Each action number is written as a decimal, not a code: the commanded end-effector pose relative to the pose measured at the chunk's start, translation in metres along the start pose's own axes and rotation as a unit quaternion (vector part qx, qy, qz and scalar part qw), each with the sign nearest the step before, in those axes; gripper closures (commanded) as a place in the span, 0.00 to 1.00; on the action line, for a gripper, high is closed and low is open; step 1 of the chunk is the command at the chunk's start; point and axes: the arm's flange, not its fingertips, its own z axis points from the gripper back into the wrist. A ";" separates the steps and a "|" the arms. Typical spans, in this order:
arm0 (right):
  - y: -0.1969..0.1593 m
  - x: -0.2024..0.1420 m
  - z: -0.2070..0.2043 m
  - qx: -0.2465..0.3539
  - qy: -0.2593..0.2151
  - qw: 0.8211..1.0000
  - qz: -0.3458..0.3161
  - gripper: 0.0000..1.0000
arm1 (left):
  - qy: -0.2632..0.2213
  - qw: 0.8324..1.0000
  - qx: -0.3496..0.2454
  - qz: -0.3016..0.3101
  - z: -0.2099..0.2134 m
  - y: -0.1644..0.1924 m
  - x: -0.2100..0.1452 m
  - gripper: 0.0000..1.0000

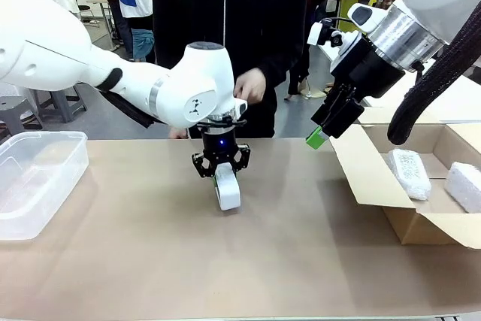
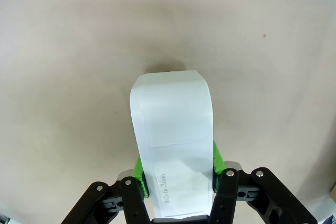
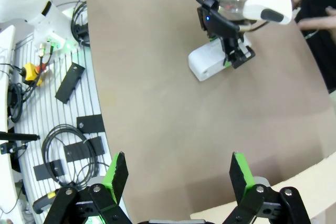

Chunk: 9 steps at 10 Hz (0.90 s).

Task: Separate and place wrapped and unwrapped clocks.
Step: Pick up the Digital clock indicated by the person.

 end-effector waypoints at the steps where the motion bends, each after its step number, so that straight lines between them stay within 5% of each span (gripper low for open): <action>1: -0.001 0.003 0.001 0.005 0.001 1.000 -0.009 0.00 | -0.006 1.000 0.002 0.006 0.050 0.022 -0.017 0.88; 5: -0.001 0.003 0.001 0.005 0.001 1.000 -0.009 0.00 | 0.007 0.995 -0.009 -0.101 0.178 0.062 -0.079 0.88; 9: -0.001 0.003 0.001 0.005 0.001 1.000 -0.009 0.00 | -0.087 0.983 -0.013 -0.162 0.254 0.081 -0.128 0.88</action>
